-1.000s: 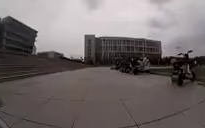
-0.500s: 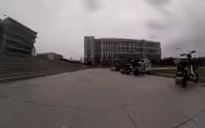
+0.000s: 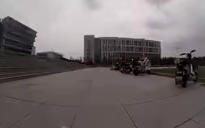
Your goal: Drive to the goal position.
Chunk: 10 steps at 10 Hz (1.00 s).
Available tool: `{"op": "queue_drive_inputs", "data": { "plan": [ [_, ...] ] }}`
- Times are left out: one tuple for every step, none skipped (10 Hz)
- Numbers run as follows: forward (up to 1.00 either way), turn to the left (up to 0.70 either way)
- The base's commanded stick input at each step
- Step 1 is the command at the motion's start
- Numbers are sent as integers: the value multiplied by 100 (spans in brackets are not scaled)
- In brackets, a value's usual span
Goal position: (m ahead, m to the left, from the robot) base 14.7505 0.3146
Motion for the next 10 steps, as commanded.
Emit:
{"op": "queue_drive_inputs", "data": {
  "plan": [
    [0, 45],
    [0, 0],
    [0, 10],
    [0, 45],
    [0, 35],
    [0, 0],
    [0, 0],
    [0, 0],
    [0, 0],
    [0, 0]
  ]
}}
